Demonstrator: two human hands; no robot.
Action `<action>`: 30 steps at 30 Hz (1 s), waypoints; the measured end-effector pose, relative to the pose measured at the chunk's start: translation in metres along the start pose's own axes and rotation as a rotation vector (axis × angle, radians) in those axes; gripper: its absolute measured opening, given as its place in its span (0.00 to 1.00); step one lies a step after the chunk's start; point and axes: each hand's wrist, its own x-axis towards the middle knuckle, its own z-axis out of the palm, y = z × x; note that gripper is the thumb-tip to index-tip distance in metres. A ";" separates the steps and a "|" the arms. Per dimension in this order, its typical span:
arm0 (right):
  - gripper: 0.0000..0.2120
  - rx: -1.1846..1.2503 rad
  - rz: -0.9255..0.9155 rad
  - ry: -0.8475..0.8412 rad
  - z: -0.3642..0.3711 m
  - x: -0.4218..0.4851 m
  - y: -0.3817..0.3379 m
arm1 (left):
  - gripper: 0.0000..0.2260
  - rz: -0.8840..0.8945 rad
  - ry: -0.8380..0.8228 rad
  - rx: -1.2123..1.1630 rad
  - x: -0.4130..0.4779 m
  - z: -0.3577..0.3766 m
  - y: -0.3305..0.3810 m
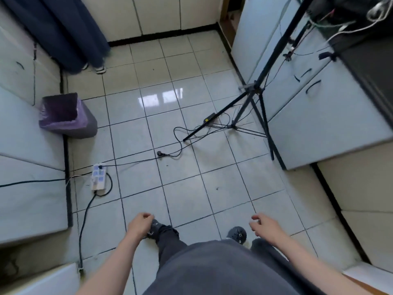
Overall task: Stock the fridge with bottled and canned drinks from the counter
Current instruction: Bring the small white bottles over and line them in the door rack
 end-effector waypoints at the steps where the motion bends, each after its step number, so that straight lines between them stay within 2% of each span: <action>1: 0.18 -0.027 -0.001 -0.008 -0.010 0.002 0.024 | 0.11 0.023 -0.009 0.026 -0.005 0.023 0.015; 4: 0.18 -0.081 0.003 0.006 -0.042 0.009 0.091 | 0.07 0.118 -0.091 0.097 -0.023 0.095 0.062; 6: 0.18 -0.057 0.038 0.025 -0.063 0.012 0.136 | 0.11 0.171 -0.150 0.198 -0.037 0.145 0.088; 8: 0.17 0.020 0.080 0.047 -0.083 0.011 0.183 | 0.13 0.233 -0.192 0.328 -0.059 0.190 0.113; 13: 0.14 0.302 0.198 0.133 -0.121 0.004 0.281 | 0.08 0.406 -0.214 0.698 -0.095 0.263 0.175; 18: 0.08 0.566 0.300 0.193 -0.129 -0.003 0.341 | 0.14 0.360 -0.286 0.837 -0.088 0.306 0.242; 22: 0.06 0.820 0.426 0.211 -0.122 -0.001 0.375 | 0.08 0.405 -0.292 0.989 -0.075 0.351 0.299; 26: 0.07 1.025 0.542 0.227 -0.139 0.004 0.421 | 0.16 0.455 -0.419 1.176 -0.072 0.432 0.369; 28: 0.06 1.113 0.618 0.273 -0.158 0.001 0.440 | 0.15 0.492 -0.470 1.293 -0.079 0.480 0.414; 30: 0.10 1.163 0.689 0.366 -0.181 -0.006 0.457 | 0.14 0.552 -0.487 1.333 -0.094 0.530 0.461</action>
